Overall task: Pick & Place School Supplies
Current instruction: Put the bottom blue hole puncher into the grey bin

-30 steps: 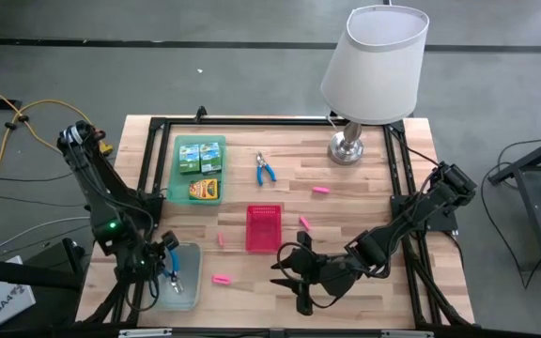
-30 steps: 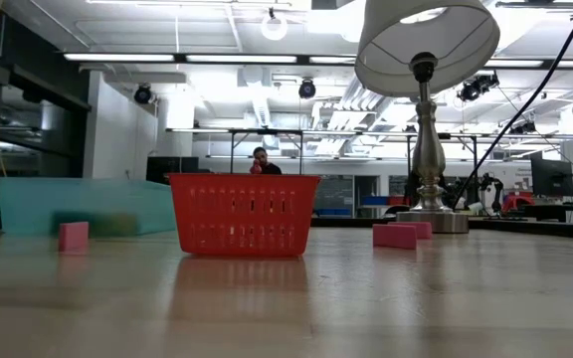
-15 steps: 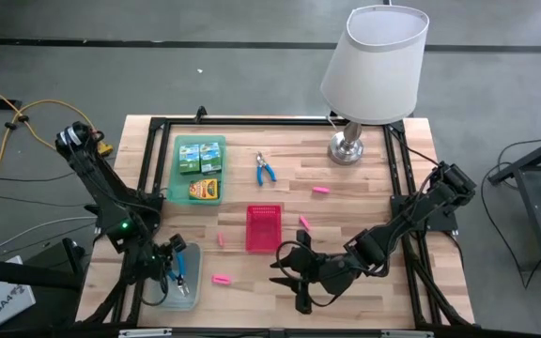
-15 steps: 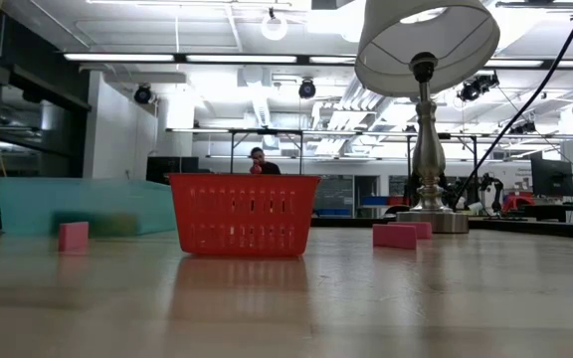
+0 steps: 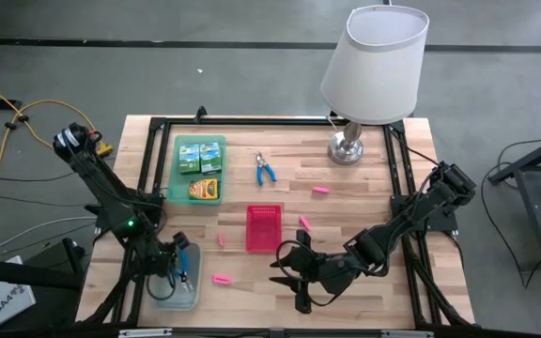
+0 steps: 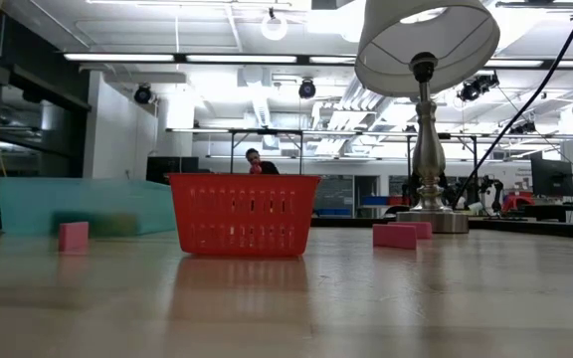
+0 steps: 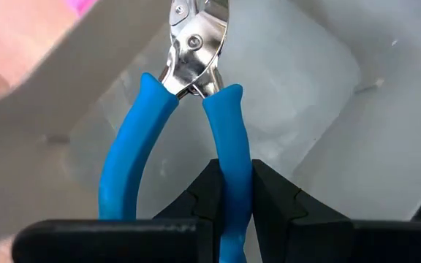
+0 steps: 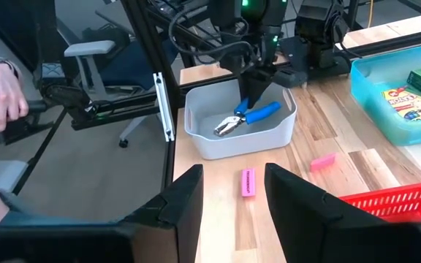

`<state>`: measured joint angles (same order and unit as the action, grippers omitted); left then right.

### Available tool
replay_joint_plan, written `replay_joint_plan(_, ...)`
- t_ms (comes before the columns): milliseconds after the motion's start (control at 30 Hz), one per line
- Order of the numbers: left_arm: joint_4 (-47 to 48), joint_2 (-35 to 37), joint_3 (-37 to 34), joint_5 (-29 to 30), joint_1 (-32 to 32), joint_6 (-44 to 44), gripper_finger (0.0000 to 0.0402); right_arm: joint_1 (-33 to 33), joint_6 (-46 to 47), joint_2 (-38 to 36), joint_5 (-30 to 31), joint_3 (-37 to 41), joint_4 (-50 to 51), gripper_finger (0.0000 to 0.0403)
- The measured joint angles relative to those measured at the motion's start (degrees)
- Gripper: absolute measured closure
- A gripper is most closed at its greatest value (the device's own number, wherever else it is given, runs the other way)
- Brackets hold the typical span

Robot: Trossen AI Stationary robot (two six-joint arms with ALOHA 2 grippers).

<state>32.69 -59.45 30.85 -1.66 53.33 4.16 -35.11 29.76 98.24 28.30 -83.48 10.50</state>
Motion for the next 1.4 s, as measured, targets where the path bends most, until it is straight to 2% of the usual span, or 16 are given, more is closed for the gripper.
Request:
replay_joint_plan(267,1.5,-4.2,0.0,-4.2,-0.9,-1.2,0.0360,0.0,0.0,0.0,-0.1,0.0,0.0,0.0264)
replay_joint_plan(900,1.1,-5.1,0.0,-4.1,-1.6,-1.3,0.0358,0.0,0.4,0.0,-0.1,0.0,0.0,0.0264)
replay_joint_plan(1133,0.5,-5.1,0.0,-4.1,-1.6,0.3,0.0328,0.0,0.4,0.0,-0.1,0.0,0.0,0.0264)
replay_joint_plan(1400,-2.4,-5.1,0.0,-4.1,-1.5,0.4,0.0322,0.0,0.4,0.0,-0.1,0.0,0.0,0.0264)
